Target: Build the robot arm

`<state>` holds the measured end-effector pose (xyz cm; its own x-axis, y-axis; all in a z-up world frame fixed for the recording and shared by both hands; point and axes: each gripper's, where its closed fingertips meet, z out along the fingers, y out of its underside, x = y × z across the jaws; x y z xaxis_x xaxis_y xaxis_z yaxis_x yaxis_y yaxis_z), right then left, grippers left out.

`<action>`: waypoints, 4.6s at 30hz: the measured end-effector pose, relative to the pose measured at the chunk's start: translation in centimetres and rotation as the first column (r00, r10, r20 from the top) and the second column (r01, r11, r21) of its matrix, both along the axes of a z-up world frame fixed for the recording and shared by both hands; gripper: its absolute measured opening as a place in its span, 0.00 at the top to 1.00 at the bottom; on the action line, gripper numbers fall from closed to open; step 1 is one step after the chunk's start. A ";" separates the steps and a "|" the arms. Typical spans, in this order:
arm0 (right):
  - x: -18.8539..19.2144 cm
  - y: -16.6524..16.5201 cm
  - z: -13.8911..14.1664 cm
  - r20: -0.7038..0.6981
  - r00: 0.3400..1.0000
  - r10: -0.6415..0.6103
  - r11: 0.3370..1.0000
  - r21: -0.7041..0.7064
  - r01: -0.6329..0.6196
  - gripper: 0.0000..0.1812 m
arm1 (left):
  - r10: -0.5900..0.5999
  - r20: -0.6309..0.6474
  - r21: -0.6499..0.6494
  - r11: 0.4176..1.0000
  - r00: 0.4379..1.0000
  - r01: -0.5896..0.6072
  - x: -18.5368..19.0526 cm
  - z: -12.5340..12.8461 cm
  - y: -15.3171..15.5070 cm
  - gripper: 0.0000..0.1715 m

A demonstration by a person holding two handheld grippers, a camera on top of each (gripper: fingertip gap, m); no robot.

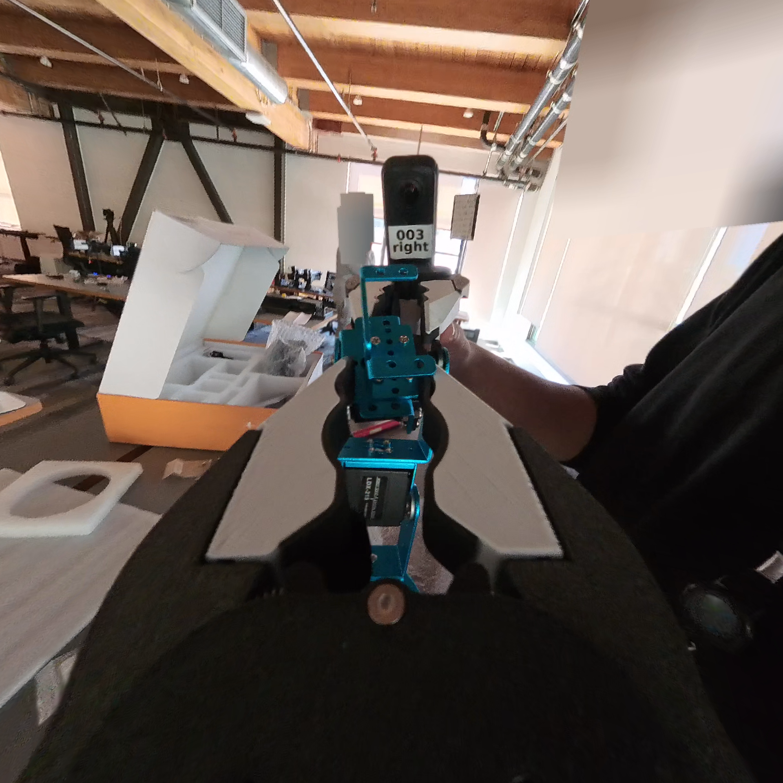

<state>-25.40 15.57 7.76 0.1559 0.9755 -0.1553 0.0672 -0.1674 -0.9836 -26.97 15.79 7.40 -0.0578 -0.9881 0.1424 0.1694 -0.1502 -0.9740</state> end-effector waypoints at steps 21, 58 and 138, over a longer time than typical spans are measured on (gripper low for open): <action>0.7 -0.3 0.2 -0.127 0.990 0.055 0.994 0.100 -0.042 0.91 | 0.010 -0.201 0.073 0.997 0.980 0.005 1.6 -2.2 0.2 0.72; 2.2 0.0 0.4 -0.031 0.976 0.218 0.973 0.090 -0.214 0.76 | 0.119 0.015 -0.059 0.991 0.993 -0.118 0.6 -1.1 0.0 0.67; 2.0 0.3 -1.5 -0.271 0.946 0.176 0.981 -0.037 -0.193 0.98 | 0.320 -0.172 -0.015 0.945 0.932 -0.327 1.4 -0.3 0.0 0.72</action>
<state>-23.40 15.92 6.23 -0.0807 0.9704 -0.2276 -0.1595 -0.2380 -0.9581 -25.54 15.83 7.08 0.2918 -0.9422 0.1647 0.0537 -0.1558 -0.9863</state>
